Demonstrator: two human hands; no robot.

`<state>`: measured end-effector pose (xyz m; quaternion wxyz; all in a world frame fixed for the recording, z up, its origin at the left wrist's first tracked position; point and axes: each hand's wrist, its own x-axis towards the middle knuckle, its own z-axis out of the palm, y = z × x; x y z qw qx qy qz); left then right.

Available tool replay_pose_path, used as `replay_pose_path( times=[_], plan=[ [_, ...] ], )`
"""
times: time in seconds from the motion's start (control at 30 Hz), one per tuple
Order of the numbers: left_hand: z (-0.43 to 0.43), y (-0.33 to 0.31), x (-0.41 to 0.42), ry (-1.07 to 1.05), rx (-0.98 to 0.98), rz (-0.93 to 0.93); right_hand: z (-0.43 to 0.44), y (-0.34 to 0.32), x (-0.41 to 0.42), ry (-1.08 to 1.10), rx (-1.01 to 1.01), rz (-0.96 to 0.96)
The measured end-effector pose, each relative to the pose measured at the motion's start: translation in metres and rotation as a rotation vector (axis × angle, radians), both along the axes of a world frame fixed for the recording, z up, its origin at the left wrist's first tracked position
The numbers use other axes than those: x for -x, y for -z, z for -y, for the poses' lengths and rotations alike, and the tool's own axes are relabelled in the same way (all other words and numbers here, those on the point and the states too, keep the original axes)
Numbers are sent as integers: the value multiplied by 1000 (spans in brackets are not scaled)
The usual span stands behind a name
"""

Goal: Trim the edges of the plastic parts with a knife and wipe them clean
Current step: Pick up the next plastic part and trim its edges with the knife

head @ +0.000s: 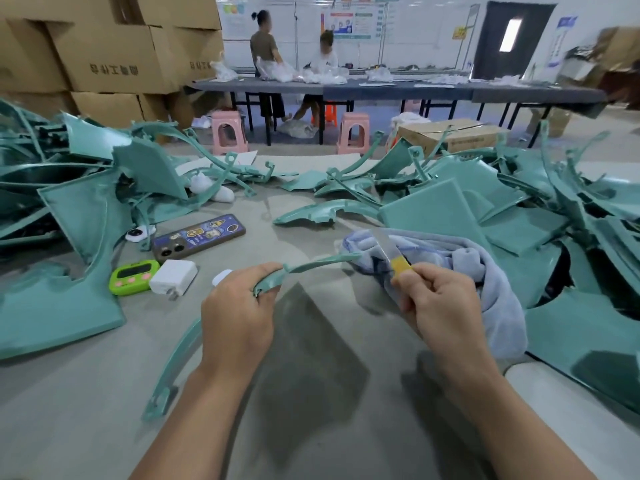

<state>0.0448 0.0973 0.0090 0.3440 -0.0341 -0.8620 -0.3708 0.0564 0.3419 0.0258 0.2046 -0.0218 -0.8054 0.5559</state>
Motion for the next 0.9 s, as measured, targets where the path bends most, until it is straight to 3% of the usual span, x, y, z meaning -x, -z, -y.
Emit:
replay_pose_path(
  times=[0.07, 0.1, 0.2, 0.23, 0.3, 0.43, 0.47, 0.57, 0.63, 0.7, 0.77, 0.83, 0.9],
  plan=[
    [0, 0, 0, 18, 3, -9, 11, -2, -2, -178, 120, -9],
    [0, 0, 0, 24, 5, -10, 14, 0, -3, -200, 71, 21],
    [1, -1, 1, 18, -8, -16, 1, 7, 6, 87, -257, 119],
    [1, -1, 1, 4, -24, -18, -4, 7, 7, 165, -266, 119],
    [-1, -7, -3, -29, -96, -32, -7, 6, 5, 174, -119, 47],
    [-9, -29, -8, 128, -531, -69, 4, 3, -2, 66, 53, -33],
    [-10, -31, -6, 179, -656, 13, 4, 2, -2, 49, 99, -36],
    [-15, -20, 1, 203, -863, 534, 3, 0, 0, 12, 289, -35],
    [-18, -8, 4, 221, -812, 715, 3, 0, 0, -26, 329, -39],
    [-20, -2, 6, 253, -694, 751, 4, 1, 0, -94, 354, -32],
    [-23, 1, 7, 194, -512, 688, 5, 3, 1, -160, 324, -22],
    [-26, 2, 4, 17, -263, 518, 5, 7, 3, -212, 245, -17],
    [-27, 1, -2, -76, -143, 374, 7, 7, 2, -274, 210, -14]
  ],
)
